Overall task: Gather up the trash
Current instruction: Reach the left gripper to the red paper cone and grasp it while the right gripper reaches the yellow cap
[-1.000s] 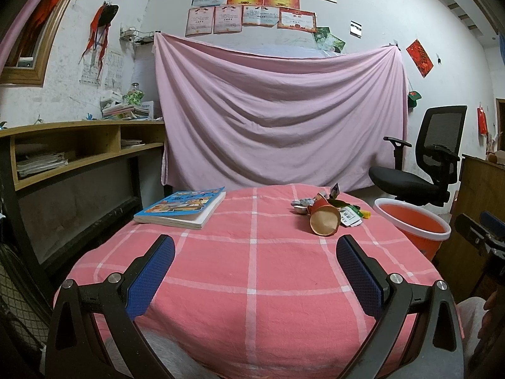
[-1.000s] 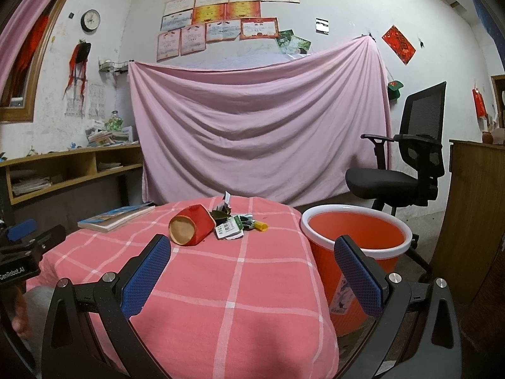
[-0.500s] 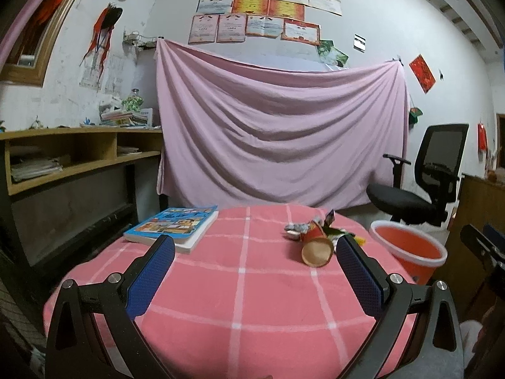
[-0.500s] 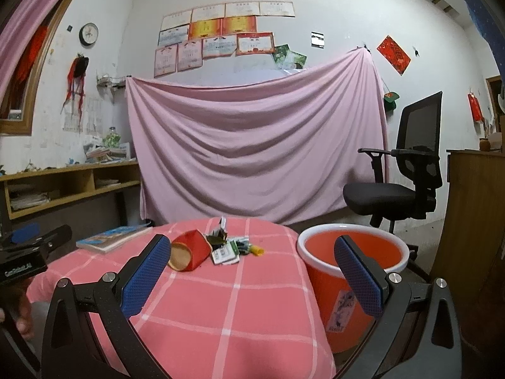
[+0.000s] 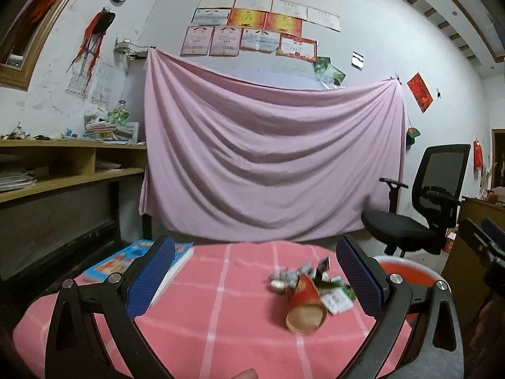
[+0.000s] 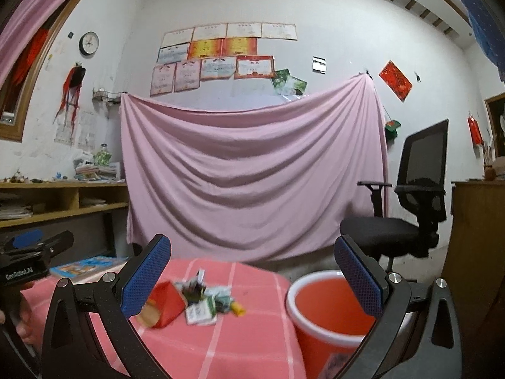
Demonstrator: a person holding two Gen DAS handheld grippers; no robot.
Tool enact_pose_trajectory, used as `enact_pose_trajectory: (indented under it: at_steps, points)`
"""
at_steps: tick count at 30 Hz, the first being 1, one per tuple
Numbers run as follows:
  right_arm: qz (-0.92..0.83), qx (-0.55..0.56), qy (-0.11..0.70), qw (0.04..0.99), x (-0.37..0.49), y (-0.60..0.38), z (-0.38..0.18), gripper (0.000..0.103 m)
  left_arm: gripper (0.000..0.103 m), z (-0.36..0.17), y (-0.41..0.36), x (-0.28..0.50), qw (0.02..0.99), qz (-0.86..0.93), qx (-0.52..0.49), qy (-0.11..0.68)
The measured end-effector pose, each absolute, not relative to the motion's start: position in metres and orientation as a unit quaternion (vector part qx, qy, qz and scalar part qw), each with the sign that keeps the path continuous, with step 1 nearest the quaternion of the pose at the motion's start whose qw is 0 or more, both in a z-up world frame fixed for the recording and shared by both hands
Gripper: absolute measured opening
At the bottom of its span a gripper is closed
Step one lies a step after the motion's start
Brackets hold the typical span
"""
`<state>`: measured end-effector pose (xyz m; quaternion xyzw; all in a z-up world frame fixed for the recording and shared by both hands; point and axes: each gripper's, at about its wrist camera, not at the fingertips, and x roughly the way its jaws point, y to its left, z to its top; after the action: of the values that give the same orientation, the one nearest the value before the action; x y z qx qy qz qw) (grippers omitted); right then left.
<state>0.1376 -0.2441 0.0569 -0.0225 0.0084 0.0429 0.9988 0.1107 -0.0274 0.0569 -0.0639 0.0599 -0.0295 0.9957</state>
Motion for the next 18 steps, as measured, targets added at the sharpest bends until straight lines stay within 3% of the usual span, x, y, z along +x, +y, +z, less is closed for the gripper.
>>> enact_pose_trajectory:
  at_steps: [9,18]
  points:
    - [0.044,-0.048,-0.007,0.998,0.194,-0.242,0.053,0.103,0.1,0.057,-0.035,0.176,0.991,-0.055,-0.076,0.099]
    - [0.087,-0.084,0.118,0.986,0.252,-0.249,0.018,0.103,0.1,0.026,-0.046,0.219,0.971,-0.062,-0.091,0.211]
